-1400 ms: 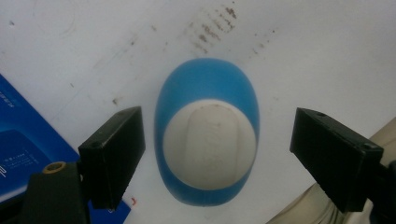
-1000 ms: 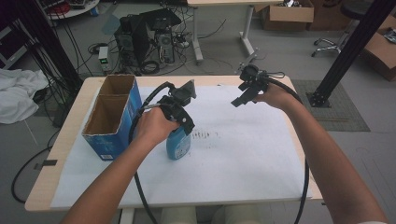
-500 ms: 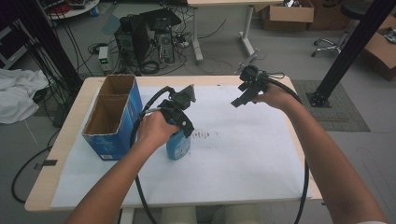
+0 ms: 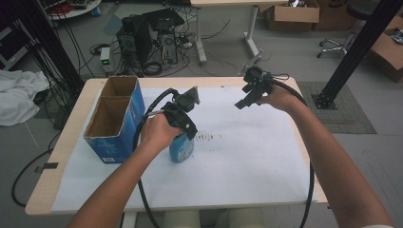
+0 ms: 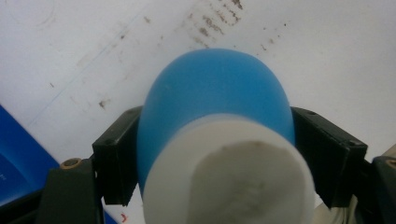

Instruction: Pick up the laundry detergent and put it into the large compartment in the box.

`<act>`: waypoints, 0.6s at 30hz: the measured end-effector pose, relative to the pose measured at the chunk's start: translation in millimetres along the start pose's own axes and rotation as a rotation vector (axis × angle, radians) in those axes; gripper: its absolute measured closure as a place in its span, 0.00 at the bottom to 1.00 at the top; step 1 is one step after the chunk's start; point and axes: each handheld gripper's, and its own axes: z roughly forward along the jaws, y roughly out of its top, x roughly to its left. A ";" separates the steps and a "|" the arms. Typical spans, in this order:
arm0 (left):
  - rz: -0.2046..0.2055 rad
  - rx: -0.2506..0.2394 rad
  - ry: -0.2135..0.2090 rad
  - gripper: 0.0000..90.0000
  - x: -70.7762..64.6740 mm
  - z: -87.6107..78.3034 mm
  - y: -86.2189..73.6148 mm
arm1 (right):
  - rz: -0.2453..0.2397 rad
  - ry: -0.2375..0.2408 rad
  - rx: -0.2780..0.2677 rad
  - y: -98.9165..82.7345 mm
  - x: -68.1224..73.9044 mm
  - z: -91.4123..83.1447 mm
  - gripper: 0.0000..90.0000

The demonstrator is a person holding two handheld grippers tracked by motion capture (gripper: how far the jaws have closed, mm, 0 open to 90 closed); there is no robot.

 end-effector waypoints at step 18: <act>0.000 0.002 0.006 0.33 -0.3 -0.3 0.3 | -0.002 0.002 -0.003 0.4 0.5 -0.4 0.19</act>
